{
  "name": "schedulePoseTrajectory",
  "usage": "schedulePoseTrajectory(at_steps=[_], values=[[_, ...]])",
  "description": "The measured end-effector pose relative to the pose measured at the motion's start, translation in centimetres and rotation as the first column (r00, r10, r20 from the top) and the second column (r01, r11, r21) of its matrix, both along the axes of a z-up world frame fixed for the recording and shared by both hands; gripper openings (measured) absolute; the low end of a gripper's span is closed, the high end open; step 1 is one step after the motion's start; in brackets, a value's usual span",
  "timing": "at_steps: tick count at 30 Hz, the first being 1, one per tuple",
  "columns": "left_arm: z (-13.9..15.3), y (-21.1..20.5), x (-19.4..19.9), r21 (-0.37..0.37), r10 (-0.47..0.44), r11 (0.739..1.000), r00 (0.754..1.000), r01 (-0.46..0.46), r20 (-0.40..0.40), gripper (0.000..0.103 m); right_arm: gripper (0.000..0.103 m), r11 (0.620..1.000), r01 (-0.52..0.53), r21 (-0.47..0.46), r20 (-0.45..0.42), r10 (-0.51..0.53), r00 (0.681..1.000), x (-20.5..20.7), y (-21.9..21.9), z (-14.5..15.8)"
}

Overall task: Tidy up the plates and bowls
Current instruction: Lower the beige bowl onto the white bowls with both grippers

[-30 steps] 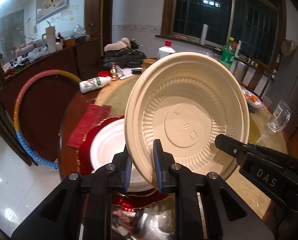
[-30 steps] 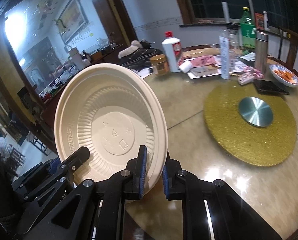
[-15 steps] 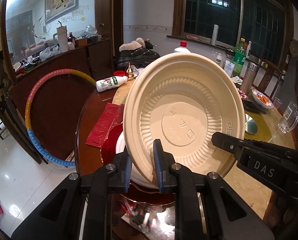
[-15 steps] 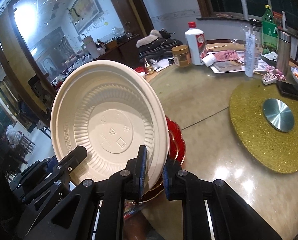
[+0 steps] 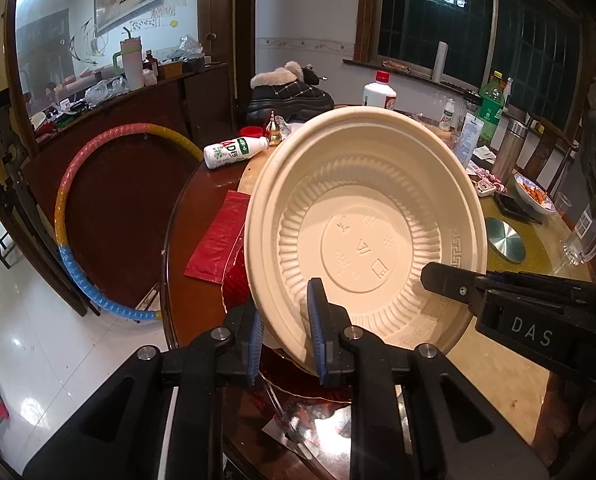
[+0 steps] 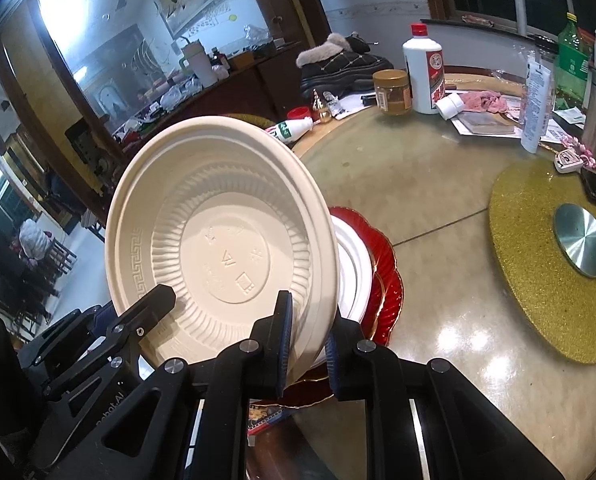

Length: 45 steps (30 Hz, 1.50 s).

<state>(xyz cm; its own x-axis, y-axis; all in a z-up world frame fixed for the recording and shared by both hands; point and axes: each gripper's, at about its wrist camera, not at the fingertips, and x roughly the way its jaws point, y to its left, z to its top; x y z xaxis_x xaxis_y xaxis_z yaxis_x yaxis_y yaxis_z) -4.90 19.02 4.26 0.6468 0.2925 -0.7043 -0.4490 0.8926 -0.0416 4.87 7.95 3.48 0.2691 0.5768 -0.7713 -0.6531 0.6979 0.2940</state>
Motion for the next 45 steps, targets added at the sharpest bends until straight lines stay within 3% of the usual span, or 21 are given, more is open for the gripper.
schedulePoseTrajectory(at_steps=[24,45], values=[[-0.8,1.6,0.5,-0.093,-0.042,0.995,0.997,0.036,-0.064,0.019,0.017,0.991,-0.054,-0.120,-0.024,0.052,0.998,-0.2,1.7,-0.3],[-1.6,2.3,0.9,-0.131,-0.046,0.991,0.994,0.033,-0.096,0.019,0.018,0.978,-0.081,-0.194,-0.063,0.070,0.996,0.7,3.0,-1.3]])
